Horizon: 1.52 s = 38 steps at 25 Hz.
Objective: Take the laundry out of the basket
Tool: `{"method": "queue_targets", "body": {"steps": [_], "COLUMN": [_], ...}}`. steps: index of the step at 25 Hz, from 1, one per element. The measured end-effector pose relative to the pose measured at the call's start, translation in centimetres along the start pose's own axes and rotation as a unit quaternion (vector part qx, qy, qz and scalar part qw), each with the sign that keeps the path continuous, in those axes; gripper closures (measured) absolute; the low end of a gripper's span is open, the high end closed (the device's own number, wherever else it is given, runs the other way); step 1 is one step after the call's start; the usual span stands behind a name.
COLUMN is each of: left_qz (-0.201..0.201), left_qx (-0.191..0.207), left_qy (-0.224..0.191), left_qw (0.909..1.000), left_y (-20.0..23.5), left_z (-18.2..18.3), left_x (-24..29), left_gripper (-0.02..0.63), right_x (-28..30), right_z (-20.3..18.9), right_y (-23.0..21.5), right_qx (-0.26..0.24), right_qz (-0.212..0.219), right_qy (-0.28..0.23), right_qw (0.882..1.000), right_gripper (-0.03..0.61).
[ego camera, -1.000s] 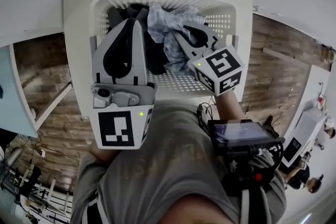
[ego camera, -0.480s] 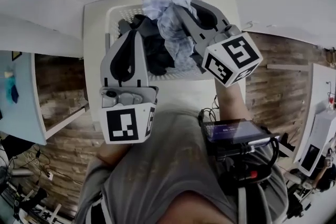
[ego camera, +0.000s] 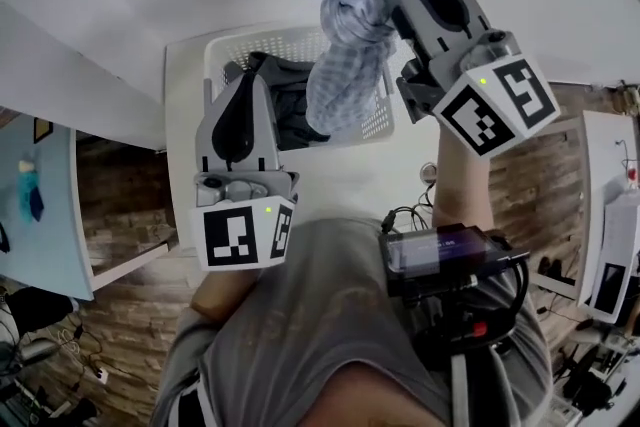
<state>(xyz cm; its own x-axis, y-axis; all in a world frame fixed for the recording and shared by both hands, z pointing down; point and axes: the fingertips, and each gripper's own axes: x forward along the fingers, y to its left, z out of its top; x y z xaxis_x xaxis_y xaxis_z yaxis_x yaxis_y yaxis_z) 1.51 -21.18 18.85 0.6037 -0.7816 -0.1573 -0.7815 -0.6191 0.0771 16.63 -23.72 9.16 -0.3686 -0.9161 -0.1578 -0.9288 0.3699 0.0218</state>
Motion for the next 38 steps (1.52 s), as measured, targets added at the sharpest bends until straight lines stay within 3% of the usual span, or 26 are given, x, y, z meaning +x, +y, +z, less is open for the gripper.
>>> {"method": "queue_targets", "body": {"steps": [8, 16, 20, 25, 38], "left_qz": [-0.066, -0.144, -0.173, -0.186, -0.174], "left_qx": [-0.013, -0.019, -0.023, -0.025, -0.010], "left_qy": [-0.009, -0.004, 0.006, 0.022, 0.058], "left_qw": [0.9977, 0.9894, 0.9847, 0.9820, 0.9829], "left_y": [-3.4, -8.5, -9.9, -11.2, -10.7], "left_z": [0.5, 0.3, -0.2, -1.1, -2.6], "left_x": [0.3, 1.1, 1.3, 1.7, 3.8], "left_gripper": [0.606, 0.606, 0.606, 0.606, 0.606], "right_x": [-6.4, -13.4, -15.8, -17.8, -20.0], "right_z": [5.4, 4.7, 2.2, -2.4, -15.9], "right_y": [-1.6, -3.1, -3.4, -3.3, -4.9], "right_qx": [-0.052, -0.065, -0.055, -0.030, 0.038], "right_qz": [-0.079, -0.156, -0.190, -0.201, -0.221], "right_qy": [-0.034, -0.018, 0.003, 0.026, 0.114], "right_qw": [0.995, 0.986, 0.980, 0.979, 0.968], "right_gripper": [0.540, 0.538, 0.538, 0.538, 0.538]}}
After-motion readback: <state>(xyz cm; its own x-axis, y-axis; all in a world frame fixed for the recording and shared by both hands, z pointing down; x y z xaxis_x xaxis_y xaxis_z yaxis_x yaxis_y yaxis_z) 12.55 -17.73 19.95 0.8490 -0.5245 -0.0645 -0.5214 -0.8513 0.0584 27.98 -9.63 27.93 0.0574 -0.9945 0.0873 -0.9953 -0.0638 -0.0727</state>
